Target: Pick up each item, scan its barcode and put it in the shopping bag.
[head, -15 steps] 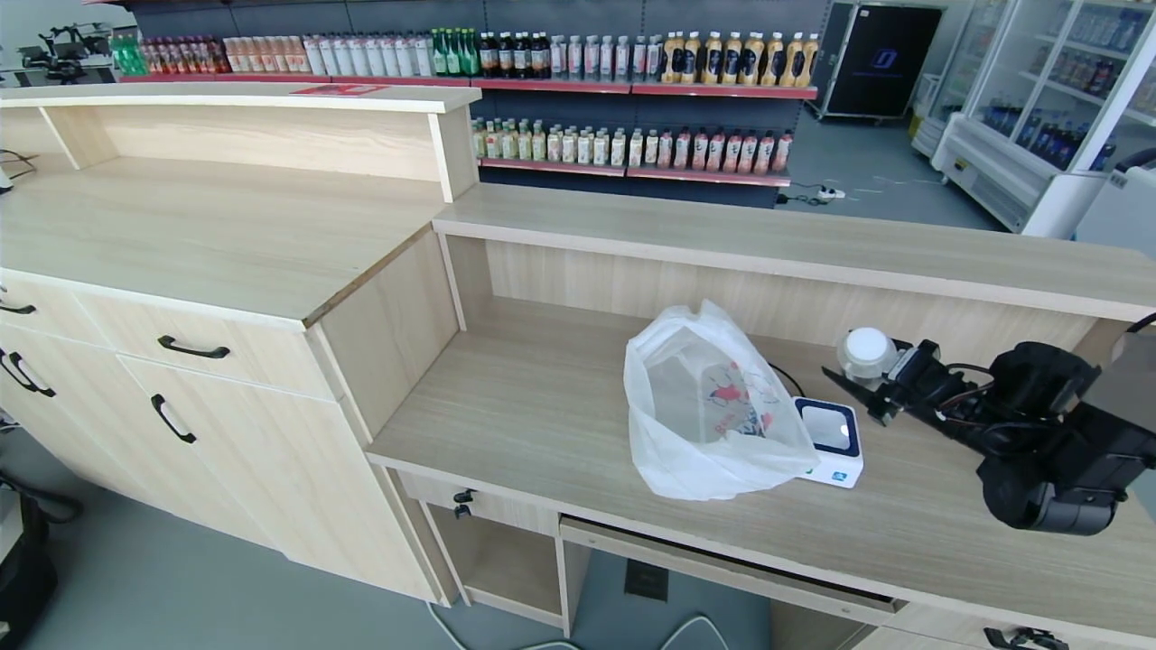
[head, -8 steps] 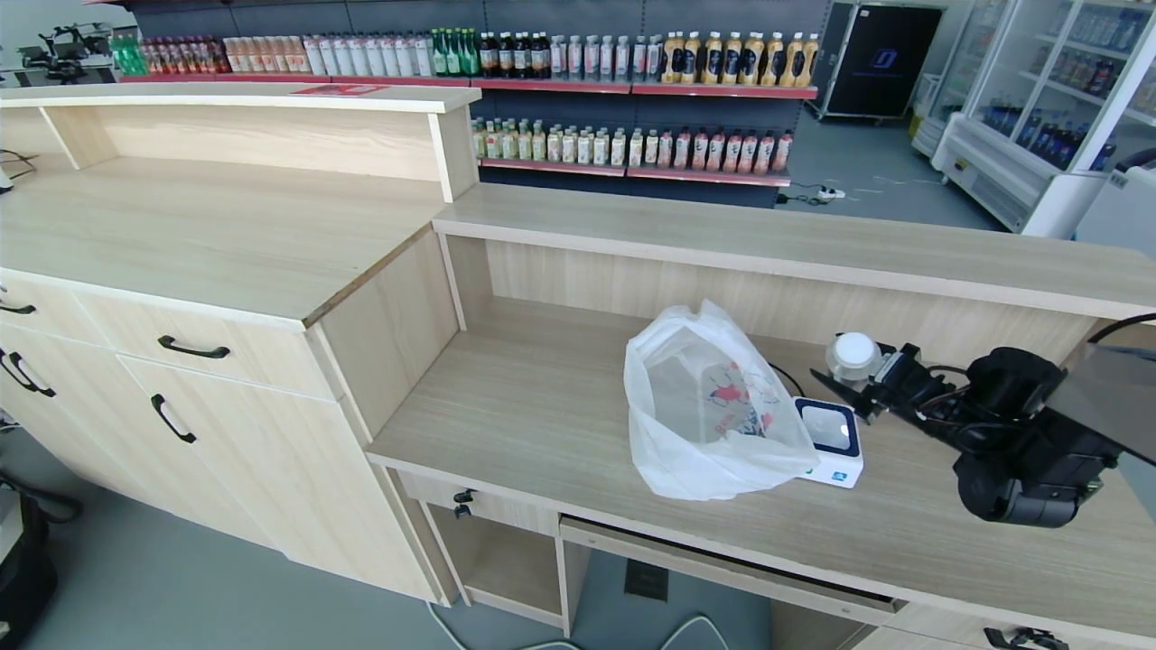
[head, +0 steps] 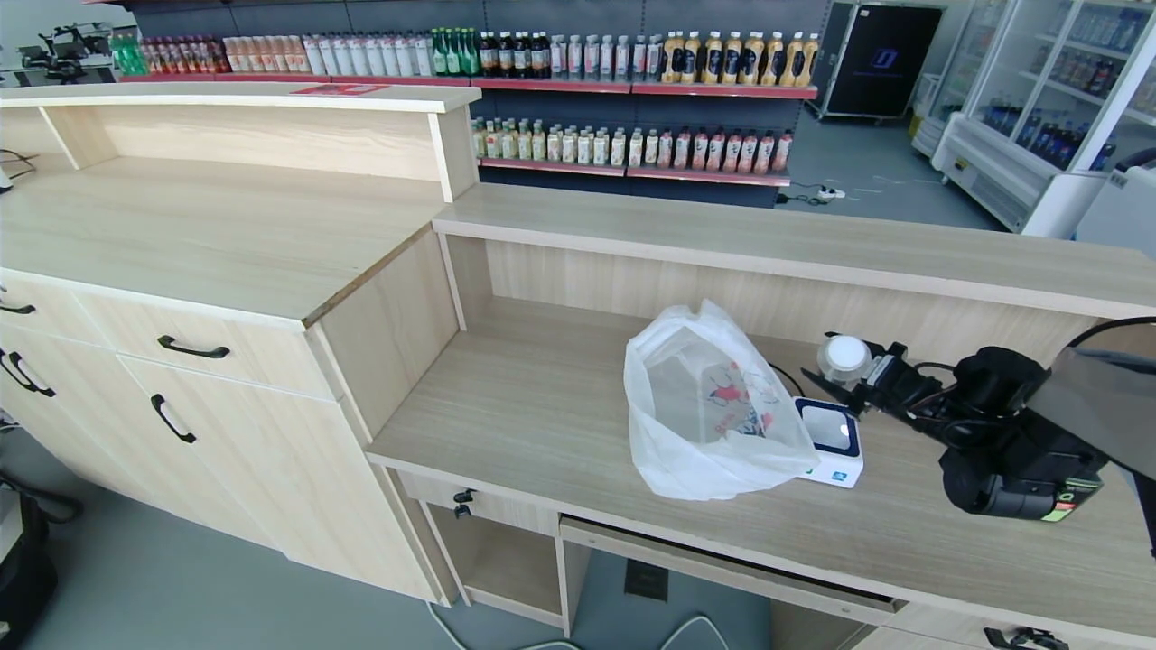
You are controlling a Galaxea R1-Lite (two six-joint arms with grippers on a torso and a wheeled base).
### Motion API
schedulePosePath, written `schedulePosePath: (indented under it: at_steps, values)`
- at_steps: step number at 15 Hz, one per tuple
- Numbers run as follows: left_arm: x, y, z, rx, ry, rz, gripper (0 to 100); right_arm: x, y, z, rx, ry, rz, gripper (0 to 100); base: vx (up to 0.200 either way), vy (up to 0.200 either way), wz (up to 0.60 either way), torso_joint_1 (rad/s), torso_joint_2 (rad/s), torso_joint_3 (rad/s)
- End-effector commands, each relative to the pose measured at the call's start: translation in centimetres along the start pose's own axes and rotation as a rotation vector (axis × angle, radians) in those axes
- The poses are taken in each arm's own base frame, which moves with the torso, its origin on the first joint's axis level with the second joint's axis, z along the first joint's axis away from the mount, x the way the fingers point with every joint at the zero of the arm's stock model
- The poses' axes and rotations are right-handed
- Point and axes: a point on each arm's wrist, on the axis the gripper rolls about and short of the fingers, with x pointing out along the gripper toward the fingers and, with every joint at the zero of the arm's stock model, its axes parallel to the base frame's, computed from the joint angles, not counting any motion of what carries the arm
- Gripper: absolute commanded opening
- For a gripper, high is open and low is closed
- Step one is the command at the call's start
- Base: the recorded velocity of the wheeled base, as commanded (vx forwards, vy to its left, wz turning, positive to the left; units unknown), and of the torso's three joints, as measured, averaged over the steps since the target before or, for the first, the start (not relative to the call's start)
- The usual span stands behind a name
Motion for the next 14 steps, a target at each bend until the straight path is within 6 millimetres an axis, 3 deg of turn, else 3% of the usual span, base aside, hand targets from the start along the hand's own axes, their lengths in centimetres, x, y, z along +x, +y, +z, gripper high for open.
schedulePosePath:
  at_steps: [1,14]
  values:
    - [0.0,0.0,0.0,0.000,-0.001,0.001,100,0.2,-0.1,-0.3,-0.009,-0.006,-0.007,0,0.000,0.000,0.00,0.000,0.00,0.000]
    - [0.0,0.0,0.0,0.000,0.001,0.001,100,0.8,0.5,-1.8,-0.015,-0.026,0.006,0,0.000,0.000,0.00,0.000,0.00,0.000]
